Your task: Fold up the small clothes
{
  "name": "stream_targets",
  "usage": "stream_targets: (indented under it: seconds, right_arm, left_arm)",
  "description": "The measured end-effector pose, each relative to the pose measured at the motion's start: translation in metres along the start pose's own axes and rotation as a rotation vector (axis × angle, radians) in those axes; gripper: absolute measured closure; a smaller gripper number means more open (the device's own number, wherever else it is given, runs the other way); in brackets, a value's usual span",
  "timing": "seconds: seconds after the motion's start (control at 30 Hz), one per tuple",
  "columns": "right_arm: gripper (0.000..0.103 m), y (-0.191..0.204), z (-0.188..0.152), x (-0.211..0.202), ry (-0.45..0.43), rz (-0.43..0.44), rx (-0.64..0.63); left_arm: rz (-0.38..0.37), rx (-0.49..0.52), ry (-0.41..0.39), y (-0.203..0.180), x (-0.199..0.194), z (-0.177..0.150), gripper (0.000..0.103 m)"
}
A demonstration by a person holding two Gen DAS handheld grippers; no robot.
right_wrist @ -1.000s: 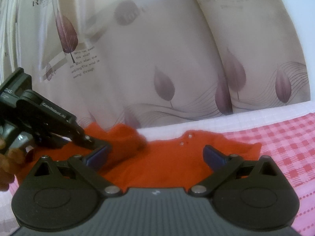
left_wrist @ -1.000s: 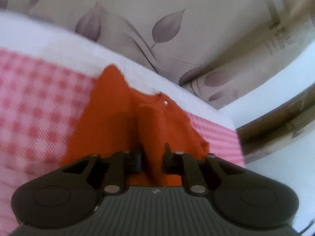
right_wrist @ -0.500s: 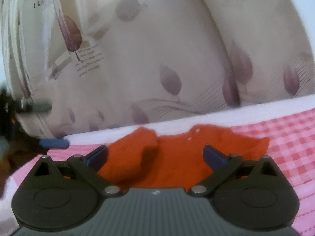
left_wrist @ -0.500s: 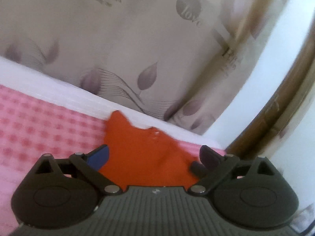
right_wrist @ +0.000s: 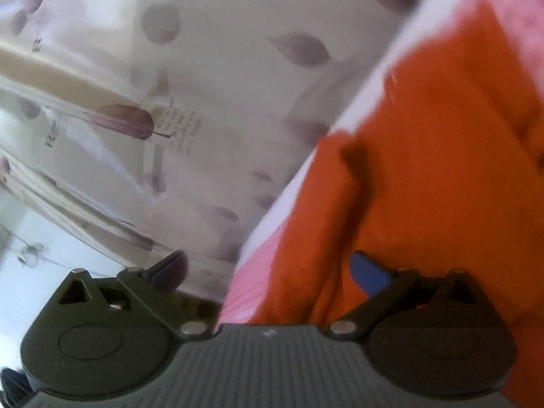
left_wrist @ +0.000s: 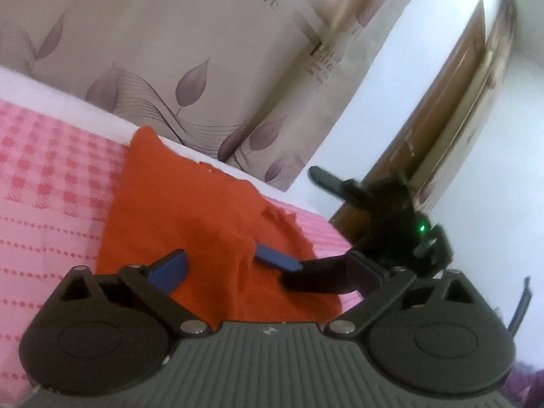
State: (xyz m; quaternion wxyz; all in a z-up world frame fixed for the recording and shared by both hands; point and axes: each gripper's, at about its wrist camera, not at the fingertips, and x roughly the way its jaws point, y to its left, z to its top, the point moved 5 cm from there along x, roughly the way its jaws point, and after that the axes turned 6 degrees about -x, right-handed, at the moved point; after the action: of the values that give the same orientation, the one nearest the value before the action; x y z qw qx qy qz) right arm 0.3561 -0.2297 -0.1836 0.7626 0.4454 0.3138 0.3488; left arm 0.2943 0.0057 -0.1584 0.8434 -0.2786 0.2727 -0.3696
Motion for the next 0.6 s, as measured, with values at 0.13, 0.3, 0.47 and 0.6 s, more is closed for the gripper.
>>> stream_targets:
  seconds: [0.13, 0.3, 0.47, 0.6]
  right_arm:
    - [0.000, 0.006, -0.001, 0.015, 0.018, 0.023, 0.015]
    - [0.001, 0.015, -0.004, 0.028, 0.045, -0.148, -0.036]
    - [0.000, 0.010, -0.007, 0.014, -0.019, -0.158, 0.033]
    - [0.000, 0.012, -0.009, 0.019, 0.000, -0.089, 0.028]
  left_arm:
    - [-0.028, -0.049, 0.014, 0.007, 0.001, 0.001, 0.004]
    - [-0.041, -0.085, 0.019, 0.012, -0.001, 0.003, 0.002]
    - [-0.066, -0.179, 0.016, 0.024, -0.001, 0.007, 0.002]
    - [-0.068, -0.175, 0.019, 0.023, 0.000, 0.007, 0.001]
